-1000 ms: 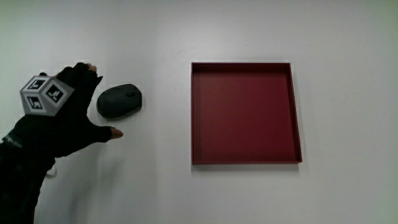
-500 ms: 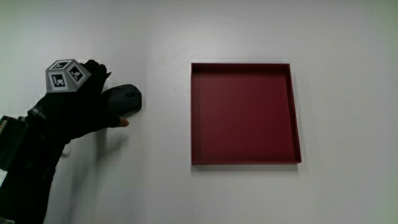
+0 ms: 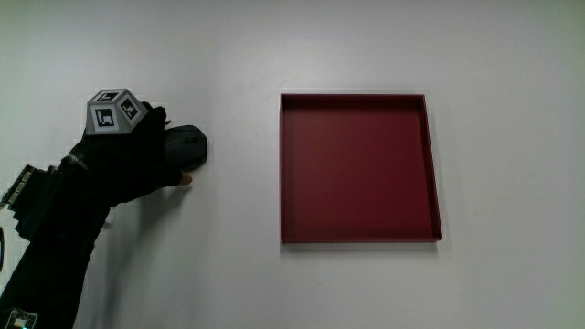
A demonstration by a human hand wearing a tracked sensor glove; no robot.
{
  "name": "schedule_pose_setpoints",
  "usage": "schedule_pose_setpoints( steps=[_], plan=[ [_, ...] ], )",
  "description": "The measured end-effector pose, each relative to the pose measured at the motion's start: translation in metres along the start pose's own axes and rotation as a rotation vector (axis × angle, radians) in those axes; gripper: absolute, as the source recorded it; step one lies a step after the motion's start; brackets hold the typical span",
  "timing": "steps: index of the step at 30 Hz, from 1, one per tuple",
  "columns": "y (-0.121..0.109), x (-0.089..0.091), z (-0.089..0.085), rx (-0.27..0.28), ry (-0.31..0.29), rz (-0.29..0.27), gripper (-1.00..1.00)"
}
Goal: Pick mouse from desk
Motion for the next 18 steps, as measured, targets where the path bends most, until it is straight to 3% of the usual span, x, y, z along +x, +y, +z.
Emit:
schedule_pose_setpoints(
  steps=[10,14,18],
  plan=[
    [0.0,-0.001,-0.005,0.029,0.001,-0.032,1.0],
    [-0.005,-0.001,-0.003,0.047,-0.016,-0.045,1.0],
    [-0.023,0.012,0.012,0.083,-0.005,-0.084,1.0]
  ],
)
